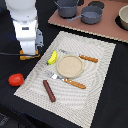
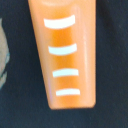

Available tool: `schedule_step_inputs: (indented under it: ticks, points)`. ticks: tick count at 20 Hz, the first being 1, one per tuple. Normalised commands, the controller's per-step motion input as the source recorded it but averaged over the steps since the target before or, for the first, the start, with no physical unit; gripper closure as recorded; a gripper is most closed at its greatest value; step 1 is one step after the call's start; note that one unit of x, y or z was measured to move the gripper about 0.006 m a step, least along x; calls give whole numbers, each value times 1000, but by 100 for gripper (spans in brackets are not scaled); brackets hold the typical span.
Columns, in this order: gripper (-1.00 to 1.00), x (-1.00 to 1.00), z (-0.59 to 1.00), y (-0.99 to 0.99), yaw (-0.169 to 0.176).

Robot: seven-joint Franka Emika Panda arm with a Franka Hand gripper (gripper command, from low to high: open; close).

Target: Interact with the objects in diverse but meaningful ways.

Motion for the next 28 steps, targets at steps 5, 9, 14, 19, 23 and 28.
schedule_step_inputs:
  ticks: [5,9,14,19,23,28]
  points:
    - [-100,-387,-350,74,56]
    - [-100,-406,-350,51,54]
    - [100,-373,-333,52,53]
    - [100,-308,-287,89,56]
    - [100,-266,-285,91,54]
    - [100,-285,-287,49,49]
